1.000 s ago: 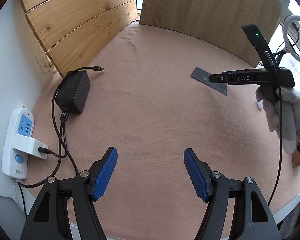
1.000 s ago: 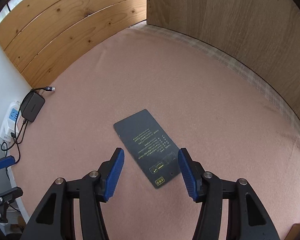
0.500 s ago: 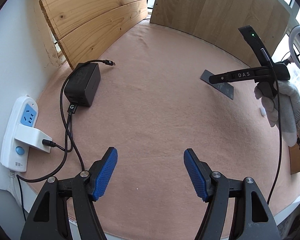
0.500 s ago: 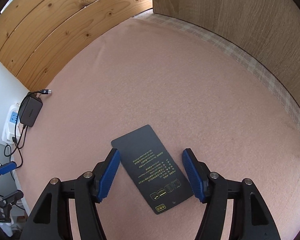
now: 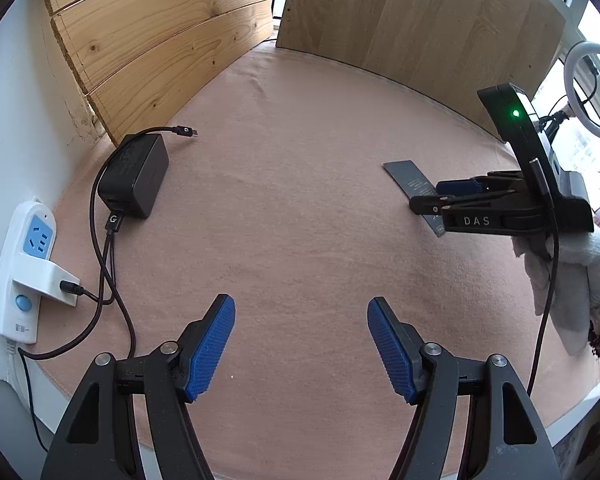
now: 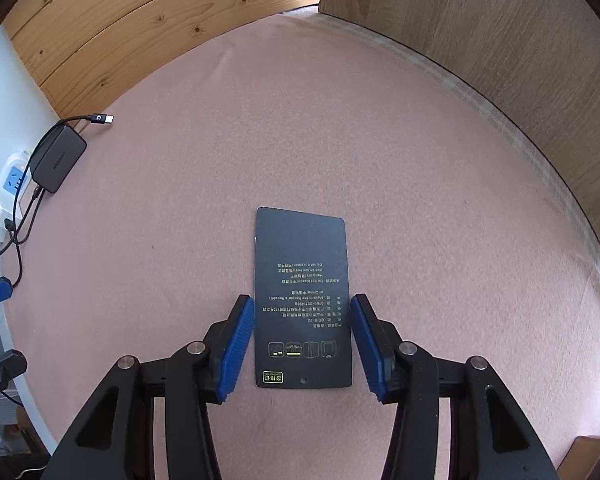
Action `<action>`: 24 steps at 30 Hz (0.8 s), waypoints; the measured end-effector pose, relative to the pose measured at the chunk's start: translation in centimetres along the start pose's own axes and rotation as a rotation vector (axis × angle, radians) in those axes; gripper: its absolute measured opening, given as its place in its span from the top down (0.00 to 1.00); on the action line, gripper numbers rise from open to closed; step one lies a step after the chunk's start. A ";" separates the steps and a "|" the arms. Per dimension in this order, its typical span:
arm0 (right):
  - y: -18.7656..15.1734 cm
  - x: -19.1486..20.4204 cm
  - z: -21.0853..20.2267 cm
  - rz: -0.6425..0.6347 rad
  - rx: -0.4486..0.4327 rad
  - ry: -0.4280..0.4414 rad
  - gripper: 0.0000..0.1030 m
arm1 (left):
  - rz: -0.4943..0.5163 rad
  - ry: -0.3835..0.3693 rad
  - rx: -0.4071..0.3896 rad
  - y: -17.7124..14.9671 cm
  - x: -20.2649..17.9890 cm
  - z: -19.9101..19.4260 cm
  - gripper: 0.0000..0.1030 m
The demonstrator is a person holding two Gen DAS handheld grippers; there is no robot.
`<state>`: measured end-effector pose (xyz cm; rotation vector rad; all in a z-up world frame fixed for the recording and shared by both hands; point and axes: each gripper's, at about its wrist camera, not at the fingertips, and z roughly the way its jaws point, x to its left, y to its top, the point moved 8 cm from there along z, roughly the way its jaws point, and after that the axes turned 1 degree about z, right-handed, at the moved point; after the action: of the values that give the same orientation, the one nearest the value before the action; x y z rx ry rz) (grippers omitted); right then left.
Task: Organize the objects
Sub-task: 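Lift the grey card with the right gripper and drop it into the box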
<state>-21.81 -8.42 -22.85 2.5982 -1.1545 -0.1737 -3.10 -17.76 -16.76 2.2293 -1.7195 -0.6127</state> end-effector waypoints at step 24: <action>-18.0 -9.5 -11.6 0.452 -0.157 -0.097 0.56 | 0.192 -0.129 0.022 -0.4 -14.8 1.6 0.30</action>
<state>-12.82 12.55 -17.57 2.1500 -1.6535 -0.2799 -6.64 -3.30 -15.81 2.0462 -1.9827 -0.7078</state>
